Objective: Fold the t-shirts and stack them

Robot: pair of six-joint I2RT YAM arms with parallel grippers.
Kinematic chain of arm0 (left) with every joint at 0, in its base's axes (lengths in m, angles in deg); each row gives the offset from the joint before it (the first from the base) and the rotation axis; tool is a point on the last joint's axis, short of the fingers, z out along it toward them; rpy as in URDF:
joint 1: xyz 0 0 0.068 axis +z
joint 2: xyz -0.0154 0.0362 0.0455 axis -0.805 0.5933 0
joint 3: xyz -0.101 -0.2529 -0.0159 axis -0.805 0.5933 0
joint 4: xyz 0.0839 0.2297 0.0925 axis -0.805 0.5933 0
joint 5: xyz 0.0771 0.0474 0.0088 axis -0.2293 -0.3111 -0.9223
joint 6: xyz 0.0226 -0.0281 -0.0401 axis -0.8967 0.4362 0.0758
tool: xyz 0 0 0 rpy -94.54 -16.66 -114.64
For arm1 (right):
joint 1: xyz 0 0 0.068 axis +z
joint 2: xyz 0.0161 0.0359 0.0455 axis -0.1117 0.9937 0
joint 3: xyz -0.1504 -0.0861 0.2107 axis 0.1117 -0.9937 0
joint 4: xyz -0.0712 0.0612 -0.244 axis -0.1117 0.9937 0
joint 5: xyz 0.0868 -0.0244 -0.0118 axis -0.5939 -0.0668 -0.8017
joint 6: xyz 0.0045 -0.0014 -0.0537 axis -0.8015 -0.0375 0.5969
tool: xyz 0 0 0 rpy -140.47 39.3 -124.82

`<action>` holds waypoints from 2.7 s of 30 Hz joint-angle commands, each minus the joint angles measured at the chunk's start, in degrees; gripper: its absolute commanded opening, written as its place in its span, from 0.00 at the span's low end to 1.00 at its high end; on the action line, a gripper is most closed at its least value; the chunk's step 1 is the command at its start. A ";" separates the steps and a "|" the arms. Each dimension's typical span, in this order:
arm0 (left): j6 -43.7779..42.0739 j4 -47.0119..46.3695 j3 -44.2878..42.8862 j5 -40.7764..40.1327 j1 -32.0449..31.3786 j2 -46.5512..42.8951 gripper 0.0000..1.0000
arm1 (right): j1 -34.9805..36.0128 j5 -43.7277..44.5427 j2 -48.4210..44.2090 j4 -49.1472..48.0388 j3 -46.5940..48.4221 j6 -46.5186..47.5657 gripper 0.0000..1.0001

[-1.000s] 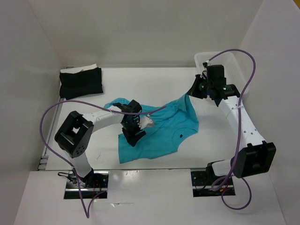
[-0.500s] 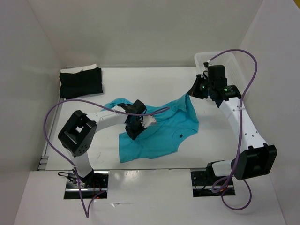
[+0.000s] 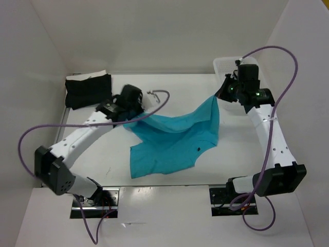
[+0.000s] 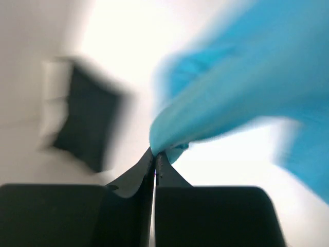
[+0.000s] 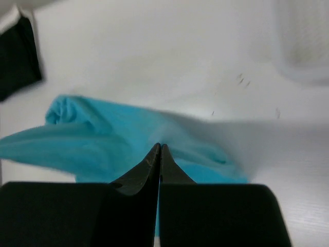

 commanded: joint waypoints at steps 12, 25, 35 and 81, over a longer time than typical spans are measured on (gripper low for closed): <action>-21.72 2.81 -29.73 -25.14 7.26 -15.51 0.00 | 1.07 14.09 -2.72 10.46 42.88 8.04 0.00; -19.18 9.06 -30.53 -18.38 9.10 -11.84 0.00 | 14.25 28.23 4.02 10.55 53.97 12.53 0.00; -10.49 6.86 -36.57 3.76 26.06 15.92 0.00 | 7.76 13.94 41.44 9.76 72.22 10.61 0.00; 6.74 -10.89 0.42 17.22 47.25 23.50 1.00 | 13.73 3.91 20.63 -17.21 -26.80 -17.70 0.85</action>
